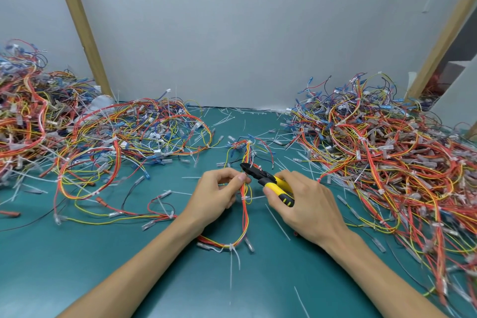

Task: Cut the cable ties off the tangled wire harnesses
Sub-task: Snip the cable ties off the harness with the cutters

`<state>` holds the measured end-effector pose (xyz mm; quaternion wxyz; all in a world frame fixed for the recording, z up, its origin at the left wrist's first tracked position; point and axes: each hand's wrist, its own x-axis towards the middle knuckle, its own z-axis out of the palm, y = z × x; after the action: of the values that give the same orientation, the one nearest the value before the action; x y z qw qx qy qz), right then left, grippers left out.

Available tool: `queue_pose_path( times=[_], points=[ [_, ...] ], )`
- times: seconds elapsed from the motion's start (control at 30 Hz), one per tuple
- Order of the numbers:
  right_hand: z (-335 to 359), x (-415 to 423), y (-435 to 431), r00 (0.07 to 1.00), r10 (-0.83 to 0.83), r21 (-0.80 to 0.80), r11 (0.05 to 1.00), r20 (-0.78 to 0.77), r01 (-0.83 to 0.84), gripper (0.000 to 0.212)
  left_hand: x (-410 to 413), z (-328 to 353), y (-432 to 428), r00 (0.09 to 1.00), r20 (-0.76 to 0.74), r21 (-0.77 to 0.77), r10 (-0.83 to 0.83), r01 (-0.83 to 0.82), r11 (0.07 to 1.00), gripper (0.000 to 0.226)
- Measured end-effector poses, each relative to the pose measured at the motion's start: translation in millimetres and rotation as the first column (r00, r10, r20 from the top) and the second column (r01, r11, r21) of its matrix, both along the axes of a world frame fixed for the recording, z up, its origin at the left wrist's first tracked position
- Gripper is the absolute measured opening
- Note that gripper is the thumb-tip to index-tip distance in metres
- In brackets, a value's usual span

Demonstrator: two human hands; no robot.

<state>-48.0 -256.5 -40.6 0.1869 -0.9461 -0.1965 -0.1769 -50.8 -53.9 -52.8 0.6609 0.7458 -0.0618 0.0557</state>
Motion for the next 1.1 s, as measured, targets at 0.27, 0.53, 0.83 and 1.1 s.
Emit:
queue_pose_path(
  times=[0.27,0.53,0.83,1.1],
  points=[
    [-1.8,-0.7,0.6,1.000,0.022,0.036,0.999,-0.019,-0.021,0.042,0.2,1.4,1.3,0.999,-0.035,-0.009,0.003,-0.004,1.000,0.023],
    [0.1,1.8,-3.8,0.999,0.039,0.082,0.996,0.028,-0.041,0.045,-2.4,4.9,-0.2,0.999,-0.027,-0.006,0.033,-0.034,0.999,0.020],
    [2.9,2.6,-5.5,0.999,0.045,0.041,0.998,0.028,-0.046,0.023,-2.9,6.7,0.0,0.998,-0.041,-0.035,0.047,-0.049,0.998,0.019],
    [4.6,0.7,-4.0,0.999,0.039,0.028,0.999,0.029,-0.040,0.032,-3.3,7.1,0.7,0.998,-0.047,-0.028,0.048,-0.050,0.998,0.020]
  ],
)
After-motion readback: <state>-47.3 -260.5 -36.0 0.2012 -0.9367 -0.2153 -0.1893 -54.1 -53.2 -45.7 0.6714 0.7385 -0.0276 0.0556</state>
